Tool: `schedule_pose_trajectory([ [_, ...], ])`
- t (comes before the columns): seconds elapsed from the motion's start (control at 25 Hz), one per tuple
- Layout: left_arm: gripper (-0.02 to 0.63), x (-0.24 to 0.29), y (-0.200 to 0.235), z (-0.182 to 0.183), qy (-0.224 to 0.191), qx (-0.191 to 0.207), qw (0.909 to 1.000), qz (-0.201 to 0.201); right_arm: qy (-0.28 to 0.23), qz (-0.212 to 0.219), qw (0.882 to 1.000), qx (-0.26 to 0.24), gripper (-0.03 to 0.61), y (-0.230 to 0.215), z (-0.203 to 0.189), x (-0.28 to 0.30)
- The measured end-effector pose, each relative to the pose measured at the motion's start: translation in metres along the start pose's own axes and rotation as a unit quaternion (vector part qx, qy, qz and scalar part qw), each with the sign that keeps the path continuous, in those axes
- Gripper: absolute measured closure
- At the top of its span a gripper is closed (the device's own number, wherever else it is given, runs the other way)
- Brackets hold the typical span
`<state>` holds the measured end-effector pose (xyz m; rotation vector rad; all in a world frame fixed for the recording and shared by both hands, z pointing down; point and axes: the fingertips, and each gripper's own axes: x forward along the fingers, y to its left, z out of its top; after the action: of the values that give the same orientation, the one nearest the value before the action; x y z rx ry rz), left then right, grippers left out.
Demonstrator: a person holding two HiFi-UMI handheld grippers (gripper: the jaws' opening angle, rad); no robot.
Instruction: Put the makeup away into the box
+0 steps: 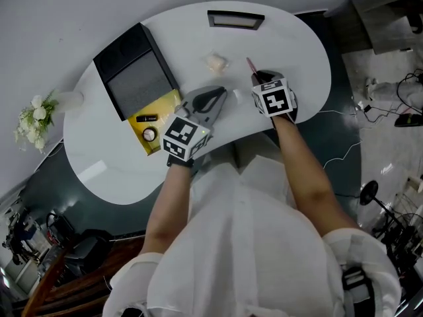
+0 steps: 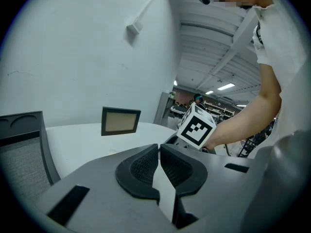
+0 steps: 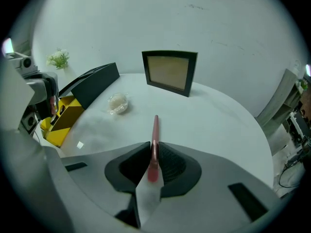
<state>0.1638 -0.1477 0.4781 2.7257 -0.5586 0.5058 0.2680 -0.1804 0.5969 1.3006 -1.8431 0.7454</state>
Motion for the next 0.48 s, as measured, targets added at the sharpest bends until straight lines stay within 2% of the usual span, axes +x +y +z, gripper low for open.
schedule_pose_trajectory([
  [0.48,0.588,-0.022,-0.003,0.002,-0.01,0.005,0.9998,0.017,-0.018,-0.005,0.999,-0.025,0.526,0.003,0.01,-0.013],
])
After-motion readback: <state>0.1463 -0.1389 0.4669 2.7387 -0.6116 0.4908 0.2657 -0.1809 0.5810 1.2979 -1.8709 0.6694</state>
